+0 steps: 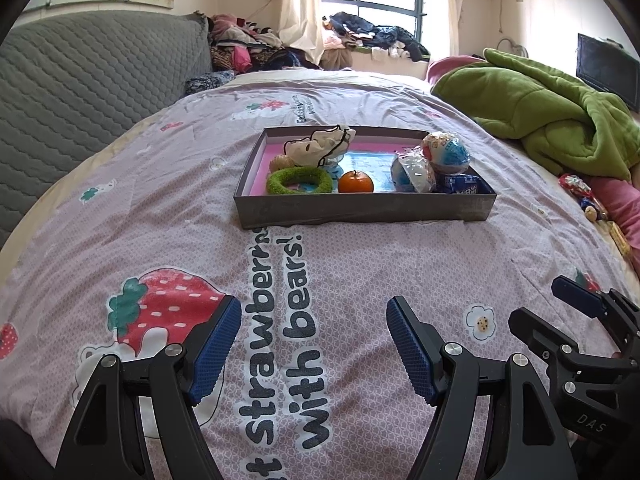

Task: Organize objects

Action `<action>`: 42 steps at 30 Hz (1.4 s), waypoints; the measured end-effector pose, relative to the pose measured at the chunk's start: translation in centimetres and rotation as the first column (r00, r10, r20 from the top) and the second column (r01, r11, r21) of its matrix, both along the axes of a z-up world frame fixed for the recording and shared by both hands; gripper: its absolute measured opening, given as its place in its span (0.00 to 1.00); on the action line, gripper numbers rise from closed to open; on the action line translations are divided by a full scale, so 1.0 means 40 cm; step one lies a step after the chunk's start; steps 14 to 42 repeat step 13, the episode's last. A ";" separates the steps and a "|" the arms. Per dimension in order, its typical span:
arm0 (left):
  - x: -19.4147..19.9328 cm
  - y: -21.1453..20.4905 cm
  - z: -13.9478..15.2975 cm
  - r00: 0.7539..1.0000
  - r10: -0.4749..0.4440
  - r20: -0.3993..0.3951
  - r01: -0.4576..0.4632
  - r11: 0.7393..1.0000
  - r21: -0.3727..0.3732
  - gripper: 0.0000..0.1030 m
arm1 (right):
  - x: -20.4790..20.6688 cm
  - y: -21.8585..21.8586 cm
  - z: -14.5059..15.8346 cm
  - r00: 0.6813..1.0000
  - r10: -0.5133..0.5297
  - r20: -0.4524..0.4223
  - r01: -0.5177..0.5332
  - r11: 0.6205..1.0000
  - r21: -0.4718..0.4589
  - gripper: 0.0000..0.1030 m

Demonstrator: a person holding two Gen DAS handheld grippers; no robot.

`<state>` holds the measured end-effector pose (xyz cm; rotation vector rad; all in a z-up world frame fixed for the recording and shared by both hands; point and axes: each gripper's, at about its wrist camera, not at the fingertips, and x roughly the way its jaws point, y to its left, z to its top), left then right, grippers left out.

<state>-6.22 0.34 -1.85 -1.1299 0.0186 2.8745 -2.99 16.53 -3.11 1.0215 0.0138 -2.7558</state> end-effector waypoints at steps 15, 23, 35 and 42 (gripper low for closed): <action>0.007 0.000 0.008 1.000 -0.005 -0.015 0.005 1.000 0.001 0.74 | -0.003 -0.002 -0.006 1.000 -0.002 0.009 0.002 1.000 0.009 0.70; 0.007 0.000 0.008 1.000 -0.005 -0.015 0.005 1.000 0.001 0.74 | -0.003 -0.002 -0.006 1.000 -0.002 0.009 0.002 1.000 0.009 0.70; 0.007 0.000 0.008 1.000 -0.005 -0.015 0.005 1.000 0.001 0.74 | -0.003 -0.002 -0.006 1.000 -0.002 0.009 0.002 1.000 0.009 0.70; 0.007 0.000 0.008 1.000 -0.005 -0.015 0.005 1.000 0.001 0.74 | -0.003 -0.002 -0.006 1.000 -0.002 0.009 0.002 1.000 0.009 0.70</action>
